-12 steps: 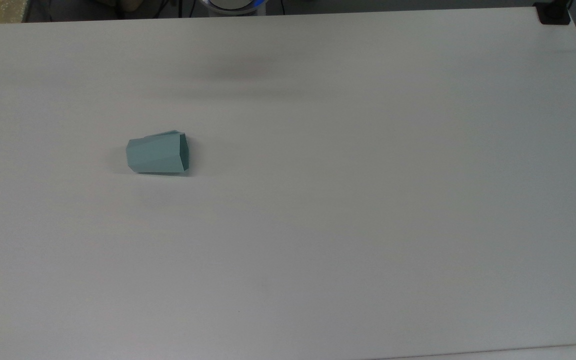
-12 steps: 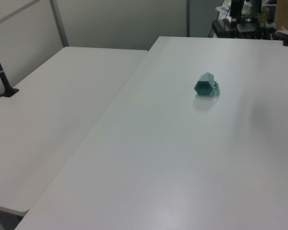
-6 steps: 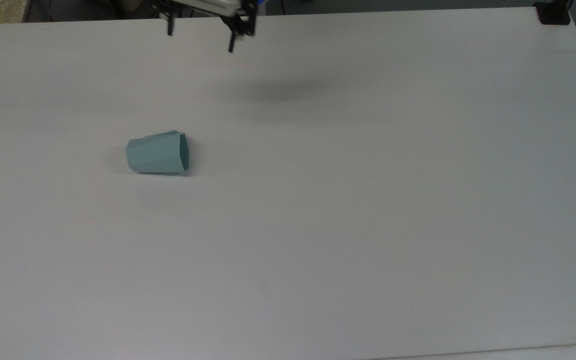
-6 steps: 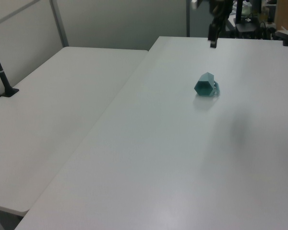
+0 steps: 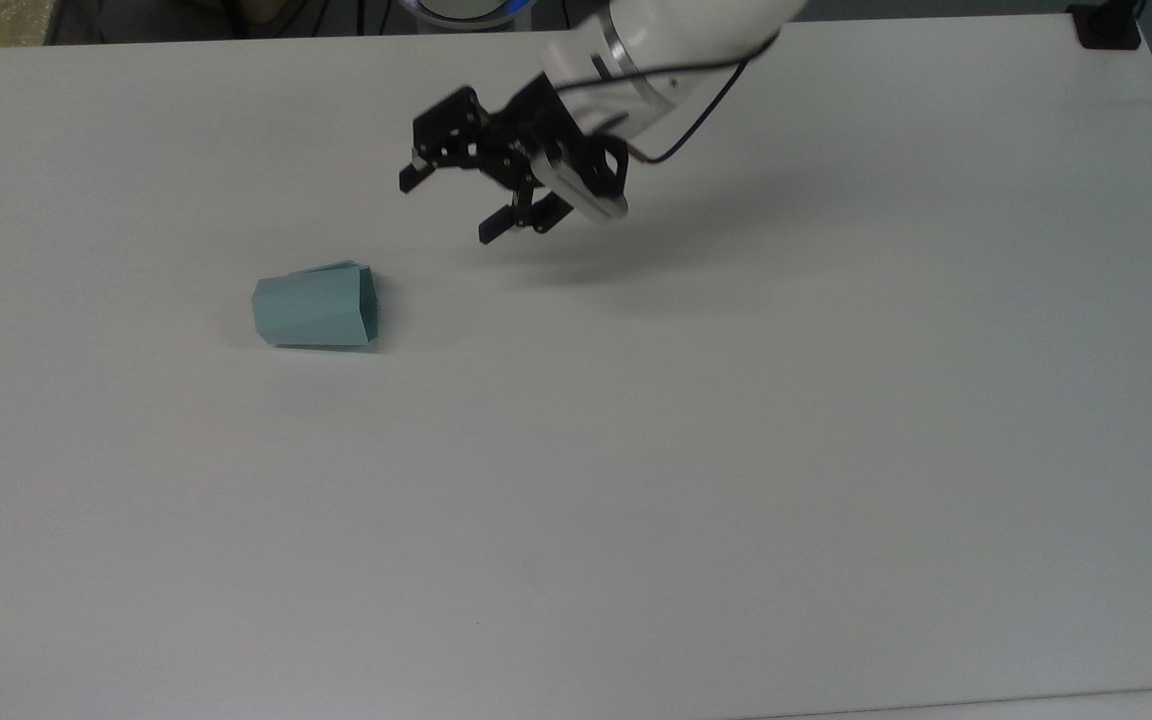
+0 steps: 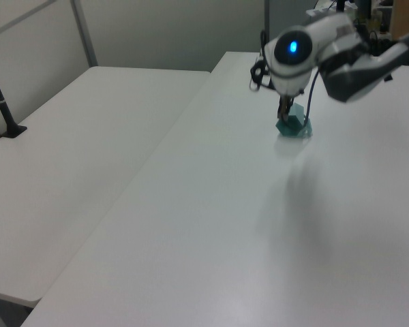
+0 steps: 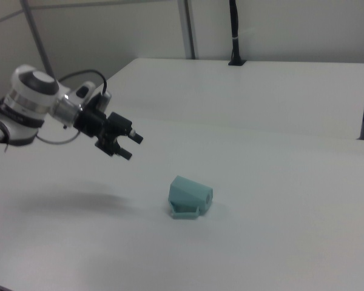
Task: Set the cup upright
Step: 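Move the gripper down toward the teal cup lying on its side, then close the gripper on the cup's base end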
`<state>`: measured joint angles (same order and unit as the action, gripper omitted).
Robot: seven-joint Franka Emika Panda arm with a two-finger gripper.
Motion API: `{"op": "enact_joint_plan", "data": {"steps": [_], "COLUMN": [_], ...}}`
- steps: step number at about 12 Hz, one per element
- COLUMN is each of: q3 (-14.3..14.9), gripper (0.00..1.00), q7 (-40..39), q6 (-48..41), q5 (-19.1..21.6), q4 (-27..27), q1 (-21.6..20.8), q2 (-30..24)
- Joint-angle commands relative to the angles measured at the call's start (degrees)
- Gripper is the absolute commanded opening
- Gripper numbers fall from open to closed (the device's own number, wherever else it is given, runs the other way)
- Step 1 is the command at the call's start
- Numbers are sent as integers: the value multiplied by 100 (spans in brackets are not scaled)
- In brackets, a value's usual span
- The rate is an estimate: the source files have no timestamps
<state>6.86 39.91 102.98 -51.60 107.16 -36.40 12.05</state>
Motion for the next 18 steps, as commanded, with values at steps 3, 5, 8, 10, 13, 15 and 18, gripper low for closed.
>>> {"op": "enact_joint_plan", "data": {"steps": [3,5,8,10,13,15,18], "q3": [-9,-9,-9,-9,-18,-26,-35], "gripper": [99,99,99,99,99,98,91], "q7": [708,877,1308,1353,1344,1353,1353], "q6": [-129,-129,-102,-50,11,100,205], "q5": [-1044,-1071,-1247,-1247,-1335,-1475,-1493], "q4": [227,218,227,209,209,183,174], "q1": [18,124,326,501,704,818,889], "q2": [710,903,1080,1080,1159,1273,1274]}}
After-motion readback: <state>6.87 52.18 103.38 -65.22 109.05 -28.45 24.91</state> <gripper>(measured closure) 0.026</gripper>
